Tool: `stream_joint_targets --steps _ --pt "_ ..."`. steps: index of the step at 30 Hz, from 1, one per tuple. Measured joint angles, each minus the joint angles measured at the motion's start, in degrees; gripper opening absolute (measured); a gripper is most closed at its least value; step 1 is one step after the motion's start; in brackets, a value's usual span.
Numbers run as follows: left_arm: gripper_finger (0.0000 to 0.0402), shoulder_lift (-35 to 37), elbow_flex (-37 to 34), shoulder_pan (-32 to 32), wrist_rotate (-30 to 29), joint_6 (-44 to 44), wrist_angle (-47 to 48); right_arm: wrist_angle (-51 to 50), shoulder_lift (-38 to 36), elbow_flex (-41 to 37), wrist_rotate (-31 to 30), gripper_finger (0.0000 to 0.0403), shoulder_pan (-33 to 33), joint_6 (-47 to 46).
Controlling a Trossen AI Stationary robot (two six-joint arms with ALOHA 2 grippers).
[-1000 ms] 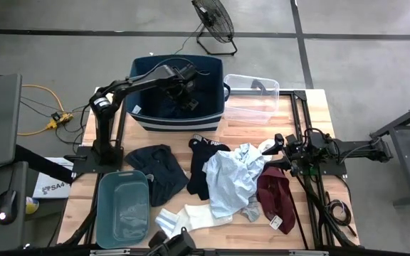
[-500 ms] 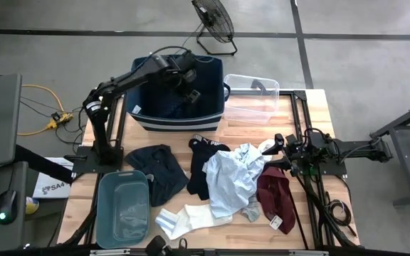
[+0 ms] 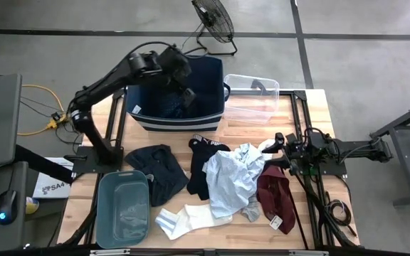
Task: Pick & Place Cloths
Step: Put the white shirt into the blue bin
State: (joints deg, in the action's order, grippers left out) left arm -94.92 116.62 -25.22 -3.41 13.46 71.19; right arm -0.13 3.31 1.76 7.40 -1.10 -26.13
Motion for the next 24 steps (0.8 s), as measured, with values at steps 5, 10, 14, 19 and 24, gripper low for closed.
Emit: stream_joint_targets --steps 5,10,14,19,24 --pt "0.0245 4.52 0.00 4.24 -0.23 -0.46 -0.79 0.47 0.01 -0.02 -1.33 0.0237 0.00 -10.17" --pt "0.0245 7.73 -0.02 8.91 -3.93 -1.38 -0.28 2.13 0.02 -0.02 -1.39 0.0237 0.00 -11.76" --pt "0.0245 9.19 -0.02 11.87 -7.27 -1.76 0.57 2.13 0.75 1.73 -2.67 0.0237 -0.02 -10.78" --pt "0.0245 10.09 -0.53 14.65 -8.79 -2.79 2.36 -0.77 5.12 8.41 -5.98 0.0237 -0.02 -5.74" --pt "0.0245 14.37 -8.63 16.45 -8.99 -3.09 -1.57 -9.83 13.48 18.89 -9.45 0.0237 -0.02 -1.29"
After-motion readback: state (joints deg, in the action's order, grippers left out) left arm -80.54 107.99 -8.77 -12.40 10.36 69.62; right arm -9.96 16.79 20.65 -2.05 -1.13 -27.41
